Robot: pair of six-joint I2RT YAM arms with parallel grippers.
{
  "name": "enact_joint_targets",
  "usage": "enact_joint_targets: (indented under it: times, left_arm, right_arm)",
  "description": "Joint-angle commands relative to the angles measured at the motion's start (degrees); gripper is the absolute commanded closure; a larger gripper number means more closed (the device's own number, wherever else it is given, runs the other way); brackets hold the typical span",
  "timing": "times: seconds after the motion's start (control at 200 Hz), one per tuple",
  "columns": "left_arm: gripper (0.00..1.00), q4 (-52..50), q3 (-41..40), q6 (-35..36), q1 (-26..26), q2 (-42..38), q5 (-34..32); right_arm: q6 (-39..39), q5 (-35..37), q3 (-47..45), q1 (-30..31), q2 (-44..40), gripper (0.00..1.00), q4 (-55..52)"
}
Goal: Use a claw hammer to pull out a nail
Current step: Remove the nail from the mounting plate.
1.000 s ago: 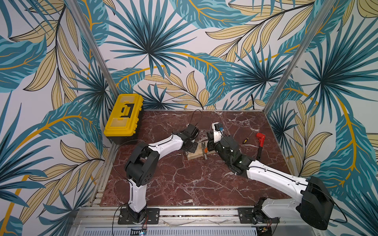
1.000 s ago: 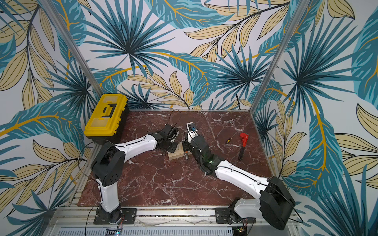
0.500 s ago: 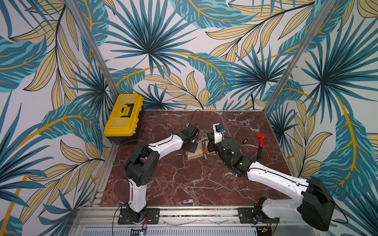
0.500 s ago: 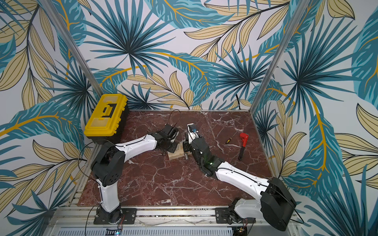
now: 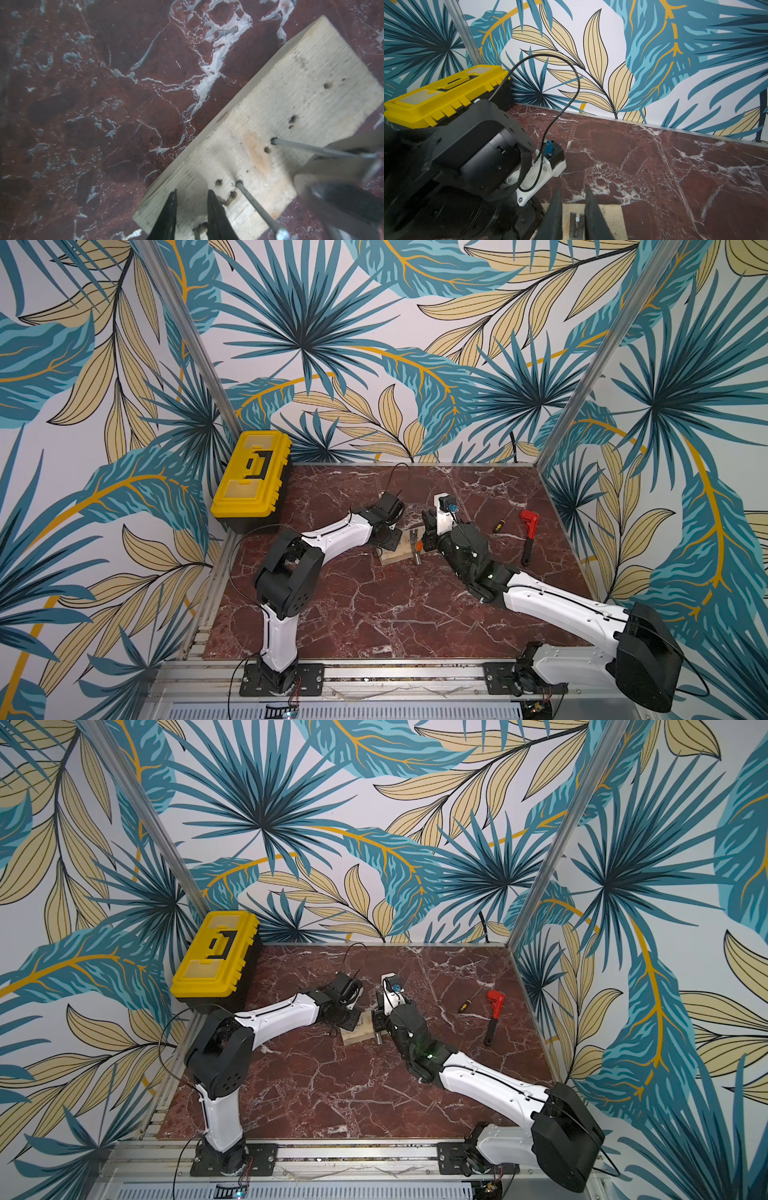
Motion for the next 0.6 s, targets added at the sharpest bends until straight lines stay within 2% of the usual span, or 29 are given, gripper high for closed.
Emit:
enact_joint_targets:
  times: [0.0, 0.596]
  left_arm:
    - [0.74, -7.19, -5.11, -0.84, 0.02, 8.76, 1.73]
    - [0.74, -7.19, -5.29, -1.11, 0.04, 8.86, 1.78]
  right_arm:
    - [0.93, -1.23, -4.2, 0.84, 2.63, 1.0, -10.5]
    - [0.81, 0.17, -6.73, 1.81, 0.71, 1.0, -7.54]
